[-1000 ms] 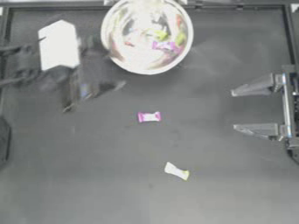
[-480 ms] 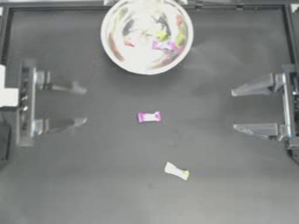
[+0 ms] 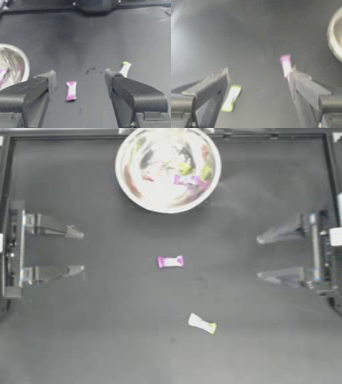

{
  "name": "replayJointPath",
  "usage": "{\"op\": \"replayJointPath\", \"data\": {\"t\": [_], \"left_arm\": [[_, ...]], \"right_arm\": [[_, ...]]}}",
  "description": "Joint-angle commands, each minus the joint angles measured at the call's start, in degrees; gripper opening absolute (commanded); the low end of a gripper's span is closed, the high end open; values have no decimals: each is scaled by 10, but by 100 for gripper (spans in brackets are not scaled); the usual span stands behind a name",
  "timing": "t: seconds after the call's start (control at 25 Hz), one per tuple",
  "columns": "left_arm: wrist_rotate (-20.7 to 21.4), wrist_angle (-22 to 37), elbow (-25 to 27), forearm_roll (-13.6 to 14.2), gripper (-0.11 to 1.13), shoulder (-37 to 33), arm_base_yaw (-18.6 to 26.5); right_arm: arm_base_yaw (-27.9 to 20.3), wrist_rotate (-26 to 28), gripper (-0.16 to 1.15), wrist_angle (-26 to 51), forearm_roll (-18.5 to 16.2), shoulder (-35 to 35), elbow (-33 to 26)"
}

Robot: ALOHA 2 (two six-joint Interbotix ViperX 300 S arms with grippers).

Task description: Put candies in bowl

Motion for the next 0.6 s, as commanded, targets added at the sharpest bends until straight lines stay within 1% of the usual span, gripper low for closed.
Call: {"op": "replayJointPath", "data": {"t": [0.04,0.12,0.24,0.36,0.44,0.56,0.6], "left_arm": [[-1,-5,-1,-5,93,1,-1],[-3,-5,1,-9,93,1,-1],[-3,-5,3,-10,93,-4,-1],[-3,-5,5,-10,93,-10,-1],[-3,-3,5,-10,93,-13,0],[-3,0,6,-10,93,-14,3],[-3,1,5,-10,93,-14,4]], "right_arm": [[11,1,98,92,10,72,-85],[17,11,98,142,8,112,-121],[28,45,98,202,-3,166,-167],[53,101,98,270,-34,219,-211],[74,146,98,302,-65,245,-233],[105,214,98,328,-112,277,-258],[115,230,98,330,-122,286,-264]]}}
